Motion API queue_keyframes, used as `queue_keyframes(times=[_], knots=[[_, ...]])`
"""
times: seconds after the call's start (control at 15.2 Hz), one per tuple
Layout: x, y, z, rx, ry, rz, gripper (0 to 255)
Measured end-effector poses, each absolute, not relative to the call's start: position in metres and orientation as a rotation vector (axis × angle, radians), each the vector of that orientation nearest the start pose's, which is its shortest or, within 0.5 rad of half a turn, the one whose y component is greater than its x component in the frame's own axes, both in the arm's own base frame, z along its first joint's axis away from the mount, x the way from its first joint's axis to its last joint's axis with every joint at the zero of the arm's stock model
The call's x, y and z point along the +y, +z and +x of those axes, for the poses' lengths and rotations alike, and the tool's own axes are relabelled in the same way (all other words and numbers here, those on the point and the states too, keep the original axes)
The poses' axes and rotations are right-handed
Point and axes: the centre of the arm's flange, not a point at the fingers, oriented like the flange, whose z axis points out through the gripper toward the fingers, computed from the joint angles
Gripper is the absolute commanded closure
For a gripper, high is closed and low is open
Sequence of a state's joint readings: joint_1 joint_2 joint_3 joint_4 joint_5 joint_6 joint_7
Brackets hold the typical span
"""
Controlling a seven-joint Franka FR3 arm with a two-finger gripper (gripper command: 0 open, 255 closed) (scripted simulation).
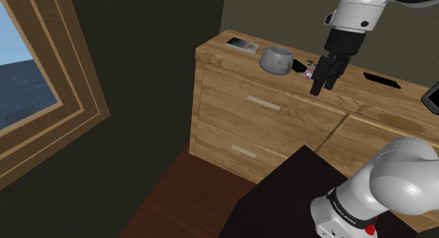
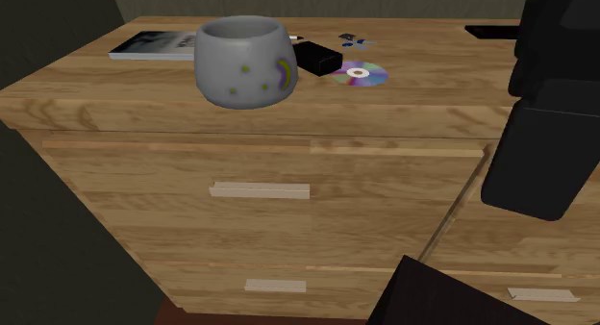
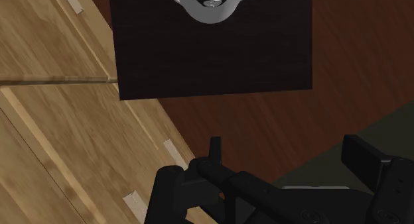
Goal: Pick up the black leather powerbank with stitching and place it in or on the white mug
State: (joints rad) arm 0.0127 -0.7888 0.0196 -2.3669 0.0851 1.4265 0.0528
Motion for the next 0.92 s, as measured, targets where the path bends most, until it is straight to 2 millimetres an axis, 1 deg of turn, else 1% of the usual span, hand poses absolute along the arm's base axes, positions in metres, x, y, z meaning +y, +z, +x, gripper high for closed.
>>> queue_keyframes(times=[0.07, 0.2, 0.33, 0.53, 0.66, 0.92], knots=[[0.021, 0.575, 0.289, 0.033, 0.237, -3.067, 0], [0.009, 0.573, 0.297, 0.038, 0.230, -3.069, 0], [-0.009, 0.565, 0.312, 0.044, 0.222, -3.073, 0], [-0.041, 0.558, 0.331, 0.055, 0.205, -3.079, 0], [-0.057, 0.553, 0.344, 0.062, 0.193, -3.083, 0], [-0.102, 0.545, 0.371, 0.076, 0.171, -3.090, 0]])
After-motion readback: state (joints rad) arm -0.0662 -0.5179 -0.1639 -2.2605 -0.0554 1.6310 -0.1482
